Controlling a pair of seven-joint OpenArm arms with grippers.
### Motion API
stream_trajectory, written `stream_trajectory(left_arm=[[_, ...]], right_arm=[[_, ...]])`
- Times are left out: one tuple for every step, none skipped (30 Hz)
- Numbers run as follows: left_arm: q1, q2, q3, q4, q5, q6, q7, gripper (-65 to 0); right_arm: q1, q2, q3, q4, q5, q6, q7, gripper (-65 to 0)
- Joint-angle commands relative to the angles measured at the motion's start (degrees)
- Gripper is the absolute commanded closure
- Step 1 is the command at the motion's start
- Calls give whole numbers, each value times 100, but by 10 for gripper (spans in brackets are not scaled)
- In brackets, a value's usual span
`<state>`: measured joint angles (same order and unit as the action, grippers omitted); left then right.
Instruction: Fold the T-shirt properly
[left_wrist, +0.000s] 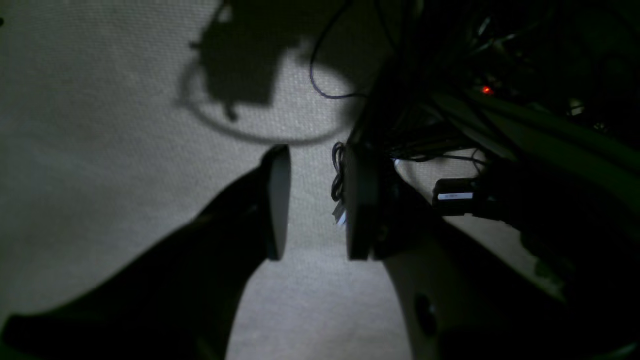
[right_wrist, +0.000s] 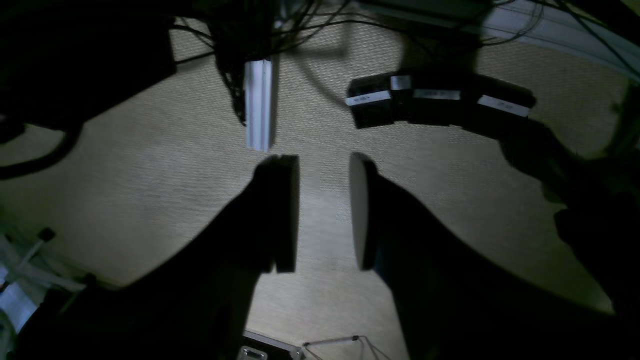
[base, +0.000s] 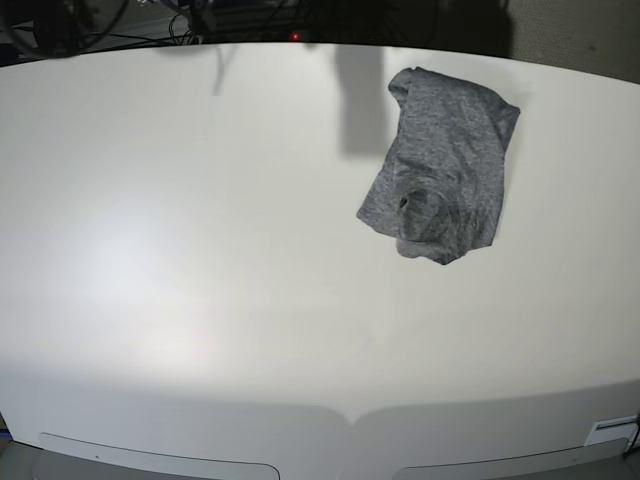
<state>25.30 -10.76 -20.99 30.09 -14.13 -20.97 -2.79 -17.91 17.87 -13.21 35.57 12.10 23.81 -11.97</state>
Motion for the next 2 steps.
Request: stream_trajectory(left_arm=[[57, -70, -11, 15, -20, 0, -96, -180], [57, -70, -11, 17, -22, 0, -107, -180]], right_arm=[[-2, 72, 7, 46, 7, 35, 66, -180], [-2, 70, 7, 74, 7, 35, 79, -180]])
